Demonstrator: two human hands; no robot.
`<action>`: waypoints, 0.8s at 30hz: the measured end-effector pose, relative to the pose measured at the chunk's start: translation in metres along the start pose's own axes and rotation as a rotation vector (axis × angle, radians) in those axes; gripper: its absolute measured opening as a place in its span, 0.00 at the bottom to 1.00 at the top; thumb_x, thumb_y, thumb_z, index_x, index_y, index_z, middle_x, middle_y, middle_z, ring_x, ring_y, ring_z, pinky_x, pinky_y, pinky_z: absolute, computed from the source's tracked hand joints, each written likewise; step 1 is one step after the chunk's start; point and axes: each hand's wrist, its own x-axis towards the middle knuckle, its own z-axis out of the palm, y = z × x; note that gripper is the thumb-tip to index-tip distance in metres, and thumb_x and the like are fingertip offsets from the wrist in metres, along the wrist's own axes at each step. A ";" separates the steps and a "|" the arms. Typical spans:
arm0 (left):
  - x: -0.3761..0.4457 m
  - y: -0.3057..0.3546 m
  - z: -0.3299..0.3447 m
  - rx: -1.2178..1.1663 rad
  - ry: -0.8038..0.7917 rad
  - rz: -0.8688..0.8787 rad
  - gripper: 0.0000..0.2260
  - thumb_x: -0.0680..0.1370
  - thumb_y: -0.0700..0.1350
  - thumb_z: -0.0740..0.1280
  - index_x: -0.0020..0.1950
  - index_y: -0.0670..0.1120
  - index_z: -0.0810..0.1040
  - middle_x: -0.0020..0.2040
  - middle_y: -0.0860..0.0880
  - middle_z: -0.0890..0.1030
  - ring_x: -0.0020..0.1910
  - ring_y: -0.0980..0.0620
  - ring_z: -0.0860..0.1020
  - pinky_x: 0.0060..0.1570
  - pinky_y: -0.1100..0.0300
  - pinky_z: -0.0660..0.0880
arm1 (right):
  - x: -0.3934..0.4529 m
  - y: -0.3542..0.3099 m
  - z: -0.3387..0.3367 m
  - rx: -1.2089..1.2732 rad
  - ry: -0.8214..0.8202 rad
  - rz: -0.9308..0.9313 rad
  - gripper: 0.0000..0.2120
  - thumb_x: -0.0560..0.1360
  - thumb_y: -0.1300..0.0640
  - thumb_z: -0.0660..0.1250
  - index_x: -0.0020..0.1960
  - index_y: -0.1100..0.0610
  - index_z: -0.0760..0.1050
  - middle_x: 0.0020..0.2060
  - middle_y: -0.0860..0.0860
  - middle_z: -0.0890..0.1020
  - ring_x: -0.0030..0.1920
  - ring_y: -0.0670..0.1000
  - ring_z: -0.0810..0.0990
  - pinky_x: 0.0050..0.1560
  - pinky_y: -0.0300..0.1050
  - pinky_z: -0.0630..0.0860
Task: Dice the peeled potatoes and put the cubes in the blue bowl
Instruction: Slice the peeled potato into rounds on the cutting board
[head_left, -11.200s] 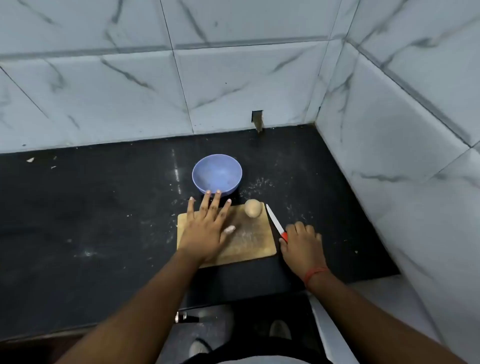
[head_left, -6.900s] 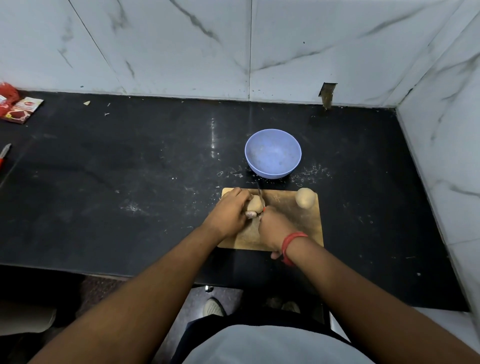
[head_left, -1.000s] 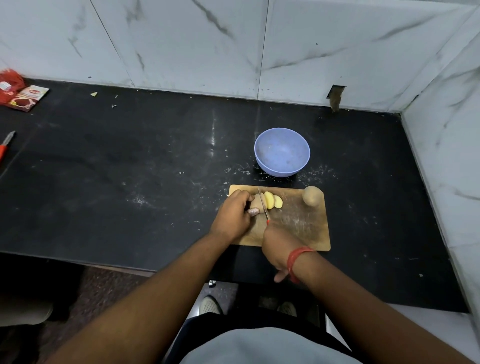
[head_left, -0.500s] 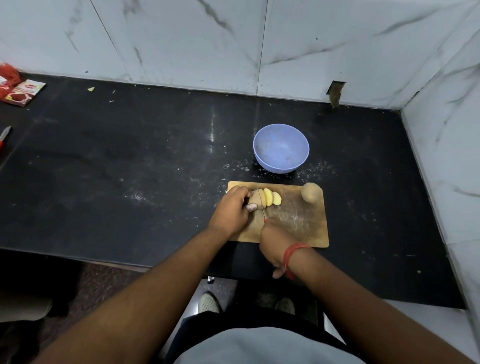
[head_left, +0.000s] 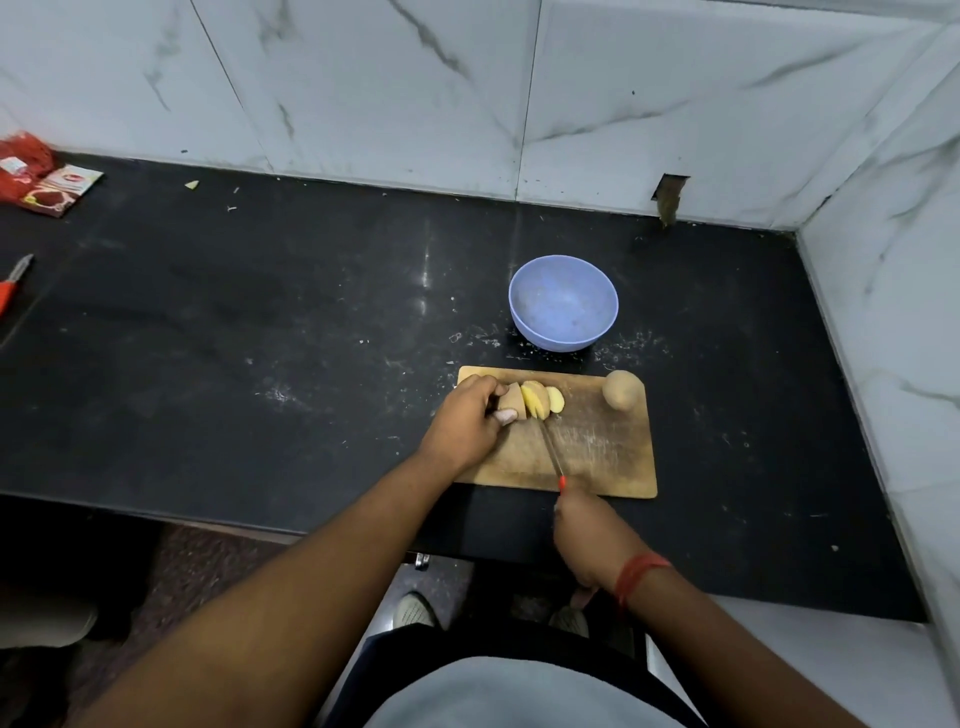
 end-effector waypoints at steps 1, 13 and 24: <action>-0.001 -0.001 0.000 -0.008 0.005 0.002 0.12 0.77 0.41 0.73 0.59 0.41 0.79 0.58 0.46 0.80 0.55 0.50 0.77 0.53 0.70 0.68 | -0.011 -0.002 -0.004 0.255 0.258 -0.032 0.21 0.82 0.55 0.47 0.50 0.51 0.79 0.36 0.42 0.77 0.32 0.39 0.71 0.37 0.22 0.60; -0.007 -0.003 0.000 -0.117 0.021 -0.032 0.10 0.76 0.37 0.73 0.57 0.41 0.80 0.56 0.49 0.80 0.51 0.55 0.79 0.49 0.80 0.67 | 0.015 -0.030 -0.023 0.476 0.015 0.148 0.43 0.68 0.73 0.72 0.74 0.62 0.51 0.54 0.60 0.78 0.45 0.59 0.82 0.22 0.49 0.72; -0.007 -0.004 0.002 -0.069 0.068 0.024 0.08 0.75 0.38 0.74 0.53 0.40 0.81 0.52 0.45 0.82 0.51 0.47 0.80 0.54 0.55 0.75 | 0.025 -0.040 -0.039 0.480 0.038 0.218 0.36 0.72 0.68 0.70 0.74 0.65 0.55 0.58 0.62 0.77 0.54 0.60 0.80 0.50 0.50 0.79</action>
